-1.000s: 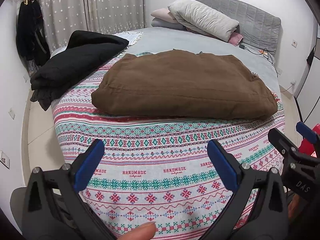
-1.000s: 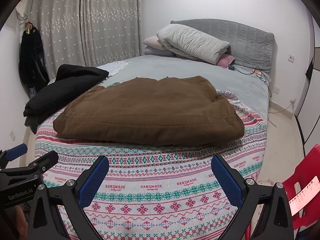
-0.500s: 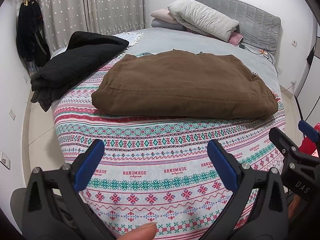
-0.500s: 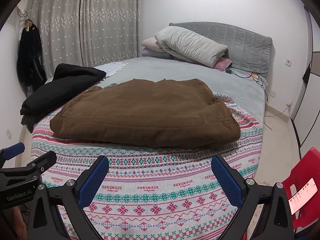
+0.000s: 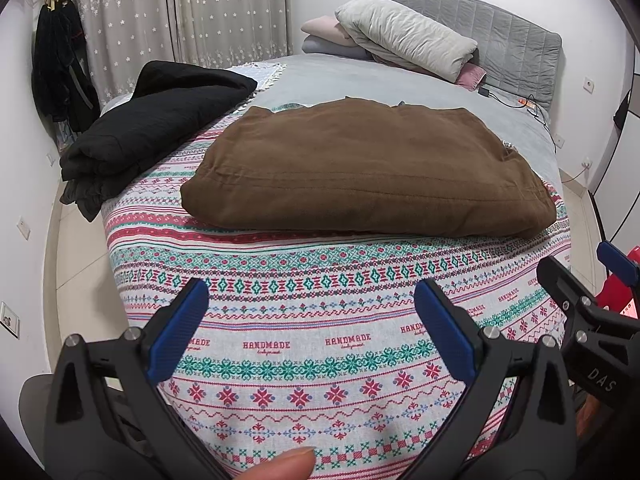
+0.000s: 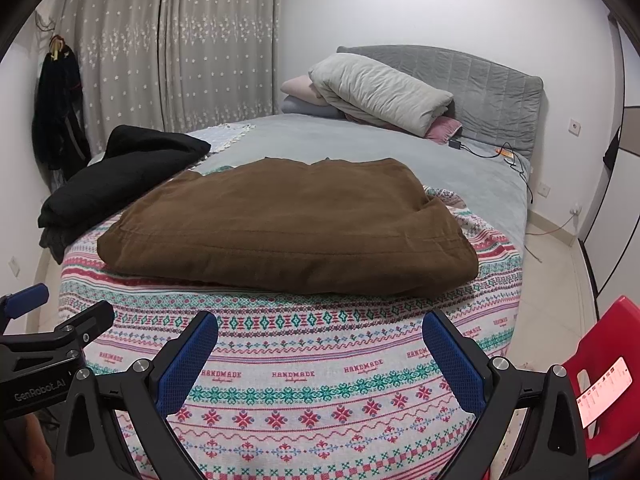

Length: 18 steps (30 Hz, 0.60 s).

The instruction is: Fold large clothes

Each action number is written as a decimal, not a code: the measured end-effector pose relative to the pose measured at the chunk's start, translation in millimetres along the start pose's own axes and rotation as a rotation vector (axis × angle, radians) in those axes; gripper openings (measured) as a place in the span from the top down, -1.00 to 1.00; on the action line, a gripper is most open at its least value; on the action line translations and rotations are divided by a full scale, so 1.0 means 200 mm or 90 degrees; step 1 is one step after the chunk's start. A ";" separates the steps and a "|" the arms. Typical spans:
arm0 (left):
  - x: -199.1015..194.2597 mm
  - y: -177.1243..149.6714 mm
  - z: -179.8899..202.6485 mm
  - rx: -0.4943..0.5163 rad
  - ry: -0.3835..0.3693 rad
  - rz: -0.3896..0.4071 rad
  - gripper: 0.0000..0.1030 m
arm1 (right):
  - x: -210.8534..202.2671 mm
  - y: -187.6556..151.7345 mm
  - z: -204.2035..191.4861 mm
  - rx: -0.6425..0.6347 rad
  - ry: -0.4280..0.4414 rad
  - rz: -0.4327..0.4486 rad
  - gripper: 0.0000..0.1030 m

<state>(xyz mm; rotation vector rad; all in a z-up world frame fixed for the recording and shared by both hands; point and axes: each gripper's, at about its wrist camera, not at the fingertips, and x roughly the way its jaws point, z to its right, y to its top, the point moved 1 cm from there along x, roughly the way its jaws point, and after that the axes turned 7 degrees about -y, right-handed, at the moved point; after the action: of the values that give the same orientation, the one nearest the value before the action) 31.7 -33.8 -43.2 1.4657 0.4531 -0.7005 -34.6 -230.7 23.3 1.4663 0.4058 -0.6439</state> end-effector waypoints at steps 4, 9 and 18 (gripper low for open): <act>0.01 0.00 0.00 0.002 -0.001 -0.001 -0.98 | 0.00 0.00 0.00 0.001 0.001 0.000 -1.00; 0.01 0.00 0.01 0.003 -0.002 -0.003 -0.98 | 0.00 0.00 0.00 0.000 0.002 0.000 -1.00; 0.02 -0.01 0.02 0.005 -0.006 -0.004 -0.98 | 0.00 0.00 0.00 0.000 0.002 0.000 -1.00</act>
<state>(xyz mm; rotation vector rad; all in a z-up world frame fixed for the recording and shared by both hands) 33.1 -37.3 -46.7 1.4684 0.4491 -0.7144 -35.0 -230.3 23.1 1.4679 0.4093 -0.6418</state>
